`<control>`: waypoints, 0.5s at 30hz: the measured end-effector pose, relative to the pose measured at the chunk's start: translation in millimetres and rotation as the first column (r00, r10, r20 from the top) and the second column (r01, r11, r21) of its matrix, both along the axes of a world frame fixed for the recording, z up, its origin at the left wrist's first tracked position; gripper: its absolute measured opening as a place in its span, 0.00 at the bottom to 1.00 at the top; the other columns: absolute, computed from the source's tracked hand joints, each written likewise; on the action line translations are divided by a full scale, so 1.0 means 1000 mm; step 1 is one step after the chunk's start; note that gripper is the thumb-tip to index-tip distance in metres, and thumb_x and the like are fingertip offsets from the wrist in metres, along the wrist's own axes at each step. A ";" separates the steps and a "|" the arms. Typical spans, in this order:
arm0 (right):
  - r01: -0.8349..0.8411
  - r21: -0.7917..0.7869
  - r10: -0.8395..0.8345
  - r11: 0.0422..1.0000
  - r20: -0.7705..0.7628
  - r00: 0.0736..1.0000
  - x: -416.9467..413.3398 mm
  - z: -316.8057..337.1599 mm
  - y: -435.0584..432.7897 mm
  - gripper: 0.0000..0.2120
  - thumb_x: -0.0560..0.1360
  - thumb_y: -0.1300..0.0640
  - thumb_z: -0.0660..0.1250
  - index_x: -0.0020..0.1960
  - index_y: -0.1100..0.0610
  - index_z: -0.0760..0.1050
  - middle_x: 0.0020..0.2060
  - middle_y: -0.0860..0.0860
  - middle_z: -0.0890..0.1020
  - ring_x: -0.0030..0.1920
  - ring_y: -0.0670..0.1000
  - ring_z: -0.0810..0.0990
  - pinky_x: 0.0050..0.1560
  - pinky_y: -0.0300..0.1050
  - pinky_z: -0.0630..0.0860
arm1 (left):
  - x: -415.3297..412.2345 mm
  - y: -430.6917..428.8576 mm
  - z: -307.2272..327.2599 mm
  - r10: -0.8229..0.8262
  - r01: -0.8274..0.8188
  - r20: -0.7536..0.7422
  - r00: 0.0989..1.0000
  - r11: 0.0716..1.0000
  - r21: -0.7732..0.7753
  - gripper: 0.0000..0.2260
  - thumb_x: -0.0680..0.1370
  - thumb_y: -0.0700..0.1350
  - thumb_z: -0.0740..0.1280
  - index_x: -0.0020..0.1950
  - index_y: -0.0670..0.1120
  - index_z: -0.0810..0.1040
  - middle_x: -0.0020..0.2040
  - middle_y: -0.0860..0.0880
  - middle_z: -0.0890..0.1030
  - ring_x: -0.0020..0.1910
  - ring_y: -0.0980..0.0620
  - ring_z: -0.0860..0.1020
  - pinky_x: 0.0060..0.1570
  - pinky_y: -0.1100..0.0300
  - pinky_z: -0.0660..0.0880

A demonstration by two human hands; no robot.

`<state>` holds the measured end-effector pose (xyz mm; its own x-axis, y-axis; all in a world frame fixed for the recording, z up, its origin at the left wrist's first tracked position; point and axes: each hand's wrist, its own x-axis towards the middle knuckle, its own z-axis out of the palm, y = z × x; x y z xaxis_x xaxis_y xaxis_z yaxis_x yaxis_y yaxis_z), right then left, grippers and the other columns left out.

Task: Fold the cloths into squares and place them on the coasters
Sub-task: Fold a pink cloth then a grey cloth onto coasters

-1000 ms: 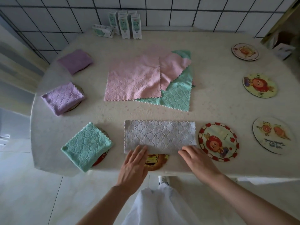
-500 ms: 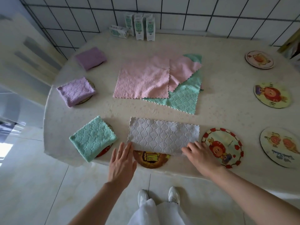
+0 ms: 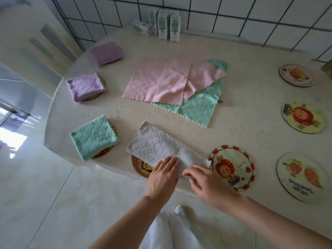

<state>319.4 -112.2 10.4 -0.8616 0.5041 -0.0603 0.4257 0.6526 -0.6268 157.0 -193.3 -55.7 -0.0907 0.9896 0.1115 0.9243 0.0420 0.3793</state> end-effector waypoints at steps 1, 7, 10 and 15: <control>-0.009 -0.042 0.009 0.999 -0.002 1.000 0.002 0.003 0.005 0.10 0.76 0.60 0.62 0.56 0.54 0.74 0.48 0.46 0.78 0.47 0.40 0.75 0.52 0.27 0.69 | 0.001 -0.002 -0.003 -0.007 0.007 -0.011 1.000 1.000 0.013 0.24 0.68 0.44 0.72 0.64 0.43 0.76 0.62 0.47 0.79 0.64 0.47 0.75 0.61 0.52 0.74; -0.074 0.015 0.073 0.997 0.065 0.995 -0.004 -0.006 0.055 0.11 0.77 0.64 0.61 0.56 0.54 0.77 0.50 0.48 0.80 0.52 0.45 0.77 0.54 0.36 0.72 | 0.001 -0.017 -0.016 -0.027 0.028 0.026 0.999 1.000 -0.010 0.19 0.72 0.47 0.64 0.62 0.44 0.78 0.61 0.48 0.80 0.63 0.48 0.76 0.59 0.53 0.76; -0.202 0.042 0.191 0.978 0.189 0.963 -0.022 -0.012 0.077 0.25 0.73 0.73 0.58 0.64 0.53 0.73 0.60 0.48 0.77 0.61 0.47 0.73 0.61 0.43 0.72 | -0.005 -0.018 -0.010 -0.023 0.027 0.187 0.982 1.000 -0.017 0.18 0.73 0.43 0.63 0.63 0.45 0.78 0.62 0.50 0.79 0.64 0.51 0.75 0.63 0.57 0.73; -0.417 -0.039 0.389 0.908 0.448 0.805 -0.052 -0.022 0.106 0.45 0.66 0.80 0.56 0.71 0.39 0.60 0.69 0.39 0.67 0.67 0.46 0.66 0.62 0.48 0.72 | -0.021 -0.014 0.002 0.277 -0.199 0.562 0.780 0.960 -0.198 0.22 0.69 0.40 0.63 0.61 0.53 0.79 0.53 0.60 0.82 0.55 0.58 0.80 0.54 0.68 0.74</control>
